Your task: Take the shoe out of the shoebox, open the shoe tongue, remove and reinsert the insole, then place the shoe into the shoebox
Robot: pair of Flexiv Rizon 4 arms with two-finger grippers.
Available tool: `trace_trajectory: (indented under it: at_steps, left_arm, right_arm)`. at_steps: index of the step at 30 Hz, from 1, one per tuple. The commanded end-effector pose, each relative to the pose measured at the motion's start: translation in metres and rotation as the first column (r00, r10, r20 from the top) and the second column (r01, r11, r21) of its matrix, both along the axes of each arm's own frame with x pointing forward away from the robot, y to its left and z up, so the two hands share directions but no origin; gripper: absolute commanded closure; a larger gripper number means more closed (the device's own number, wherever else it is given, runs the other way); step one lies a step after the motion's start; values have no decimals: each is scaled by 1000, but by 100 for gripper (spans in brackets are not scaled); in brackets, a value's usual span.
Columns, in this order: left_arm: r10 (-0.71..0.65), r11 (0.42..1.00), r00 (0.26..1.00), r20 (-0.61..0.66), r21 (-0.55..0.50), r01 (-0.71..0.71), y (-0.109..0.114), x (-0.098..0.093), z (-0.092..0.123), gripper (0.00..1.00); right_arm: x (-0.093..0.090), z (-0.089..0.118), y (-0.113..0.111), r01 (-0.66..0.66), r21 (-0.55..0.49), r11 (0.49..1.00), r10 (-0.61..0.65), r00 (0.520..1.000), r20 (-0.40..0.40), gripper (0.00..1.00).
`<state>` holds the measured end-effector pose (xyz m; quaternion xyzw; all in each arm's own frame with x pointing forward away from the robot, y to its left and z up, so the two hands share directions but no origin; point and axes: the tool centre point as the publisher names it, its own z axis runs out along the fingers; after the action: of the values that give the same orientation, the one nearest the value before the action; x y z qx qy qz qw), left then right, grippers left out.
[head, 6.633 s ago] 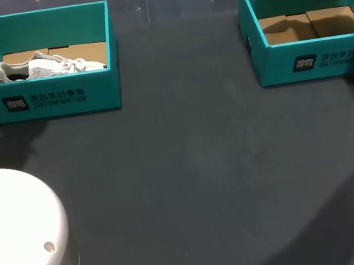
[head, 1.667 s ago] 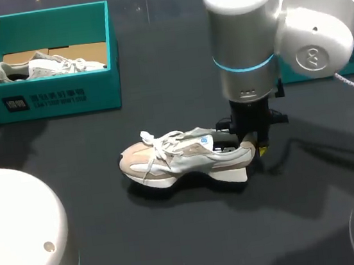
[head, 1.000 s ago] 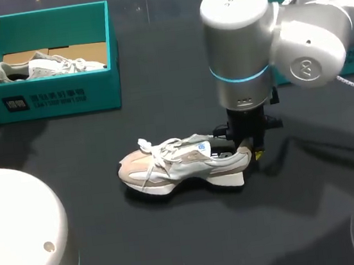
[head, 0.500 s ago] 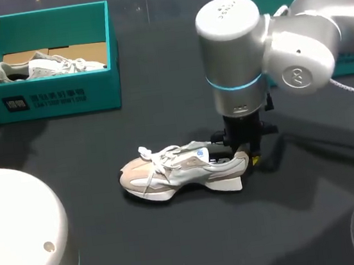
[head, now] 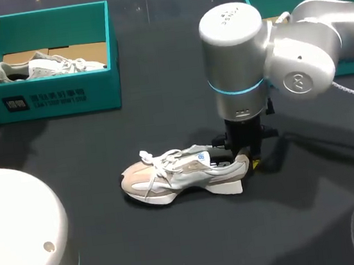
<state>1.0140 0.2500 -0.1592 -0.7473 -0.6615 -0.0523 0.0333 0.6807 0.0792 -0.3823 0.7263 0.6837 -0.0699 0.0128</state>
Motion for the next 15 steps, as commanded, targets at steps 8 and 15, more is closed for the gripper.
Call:
trace_trajectory:
  at_steps: [8,15]
  left_arm:
    - [-1,1000,1000,2,1,1,0,-1,0,0]
    - [-1,1000,1000,2,1,1,0,-1,0,0]
  right_arm:
    - [-7,18,0,-6,34,999,4,999,44,7]
    - [-7,62,0,-31,111,993,21,996,91,0]
